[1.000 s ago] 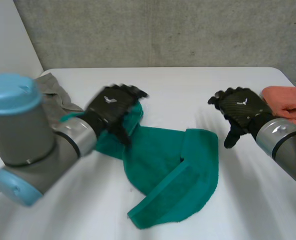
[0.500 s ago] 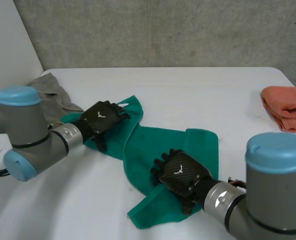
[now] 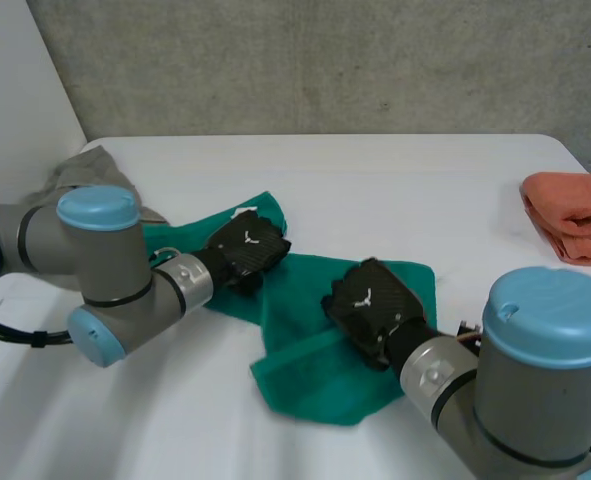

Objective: Fold the laundry.

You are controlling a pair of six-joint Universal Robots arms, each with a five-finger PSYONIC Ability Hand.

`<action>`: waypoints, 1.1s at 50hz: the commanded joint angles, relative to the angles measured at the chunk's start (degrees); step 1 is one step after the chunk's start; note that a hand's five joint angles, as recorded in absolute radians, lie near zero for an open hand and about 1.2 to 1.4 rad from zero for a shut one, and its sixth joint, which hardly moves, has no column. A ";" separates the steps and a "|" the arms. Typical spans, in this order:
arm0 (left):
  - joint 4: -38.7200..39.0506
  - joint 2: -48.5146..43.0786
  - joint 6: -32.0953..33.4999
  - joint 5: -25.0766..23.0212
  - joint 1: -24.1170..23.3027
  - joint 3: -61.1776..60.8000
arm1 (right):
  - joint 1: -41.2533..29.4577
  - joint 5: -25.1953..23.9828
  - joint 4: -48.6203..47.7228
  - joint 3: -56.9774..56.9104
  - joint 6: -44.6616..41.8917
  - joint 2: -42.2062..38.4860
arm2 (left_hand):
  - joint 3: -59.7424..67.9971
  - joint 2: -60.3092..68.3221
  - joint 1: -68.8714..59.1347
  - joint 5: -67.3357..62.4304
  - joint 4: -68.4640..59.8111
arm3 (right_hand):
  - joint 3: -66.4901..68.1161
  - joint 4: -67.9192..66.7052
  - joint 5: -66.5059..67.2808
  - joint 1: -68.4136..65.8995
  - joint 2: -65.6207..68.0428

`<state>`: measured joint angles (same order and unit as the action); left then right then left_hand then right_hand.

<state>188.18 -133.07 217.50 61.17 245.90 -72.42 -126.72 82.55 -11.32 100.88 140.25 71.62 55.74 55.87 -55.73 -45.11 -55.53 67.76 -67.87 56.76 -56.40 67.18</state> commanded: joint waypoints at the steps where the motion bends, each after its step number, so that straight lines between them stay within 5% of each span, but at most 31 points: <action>1: 3.94 -0.26 -0.15 1.48 -0.69 2.54 | 5.51 0.15 0.07 -2.52 2.13 0.54 | 24.26 24.13 -24.27 -24.89 -24.47 | 12.24 -12.13 13.24 -23.60 12.82; 4: 5.44 -0.08 -0.15 4.38 -0.60 3.95 | 8.76 0.68 0.07 -5.76 6.68 0.54 | 24.26 24.13 -24.27 -24.89 -24.47 | 12.24 -12.13 13.24 -23.60 12.82; 12: 17.80 2.55 -0.94 22.03 -0.51 13.26 | 13.95 0.85 -4.92 -19.28 21.88 0.27 | 24.26 24.13 -24.27 -24.89 -24.47 | 12.24 -12.13 13.24 -23.60 12.82; 24: 24.60 25.72 -13.59 27.76 -2.80 1.97 | 15.80 6.74 -22.68 -27.49 41.42 0.01 | 24.26 24.13 -24.27 -24.89 -24.47 | 12.24 -12.13 13.24 -23.60 12.82; 30: 23.81 35.24 -13.59 30.05 -3.24 -13.60 | 19.05 5.87 -22.00 -23.98 41.25 0.19 | 24.26 24.13 -24.27 -24.89 -24.47 | 12.24 -12.13 13.24 -23.60 12.82; 35: 21.18 38.42 -13.59 30.67 -7.36 -26.96 | 23.79 -0.26 -15.17 -19.85 38.54 -0.25 | 24.26 24.13 -24.27 -24.89 -24.47 | 12.24 -12.13 13.24 -23.60 12.82; 39: 19.33 35.88 -13.68 30.93 -12.46 -32.78 | 25.30 -7.03 -5.07 -17.83 32.22 -2.70 | 24.26 24.13 -24.27 -24.89 -24.47 | 12.24 -12.13 13.24 -23.60 12.82; 44: 14.95 26.05 -13.68 31.46 -18.25 -32.00 | 26.35 -9.34 2.96 -15.45 20.26 -6.49 | 24.26 24.13 -24.27 -24.89 -24.47 | 12.24 -12.13 13.24 -23.60 12.82; 46: 13.10 24.27 -13.86 31.81 -18.79 -30.94 | 26.53 -8.99 4.98 -15.27 16.04 -7.19 | 10.93 10.80 -10.94 -11.55 -11.14 | 12.24 -12.13 13.24 -23.60 12.82; 48: 9.94 22.78 -13.86 32.34 -18.79 -28.93 | 26.62 -8.46 6.92 -14.57 11.47 -7.46 | -21.93 -22.05 21.92 21.30 21.72 | 2.63 -2.52 3.62 -13.98 3.20; 52: 6.86 22.94 -14.12 32.43 -17.83 -25.77 | 26.35 -6.44 7.63 -13.95 7.59 -7.02 | -33.05 -33.18 33.04 32.42 32.84 | -57.75 57.86 -56.76 46.40 -57.18; 55: 5.71 23.73 -14.21 32.25 -15.29 -23.92 | 26.53 -5.30 7.89 -13.86 6.36 -6.50 | -34.25 -34.38 34.24 33.63 34.04 | -57.76 57.87 -56.76 46.40 -57.18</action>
<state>197.97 -109.79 203.61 93.46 227.16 -101.39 -100.11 74.22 -4.15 86.57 151.32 64.37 27.09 26.41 -24.16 -16.16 -26.48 35.62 -35.74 26.16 -27.92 34.08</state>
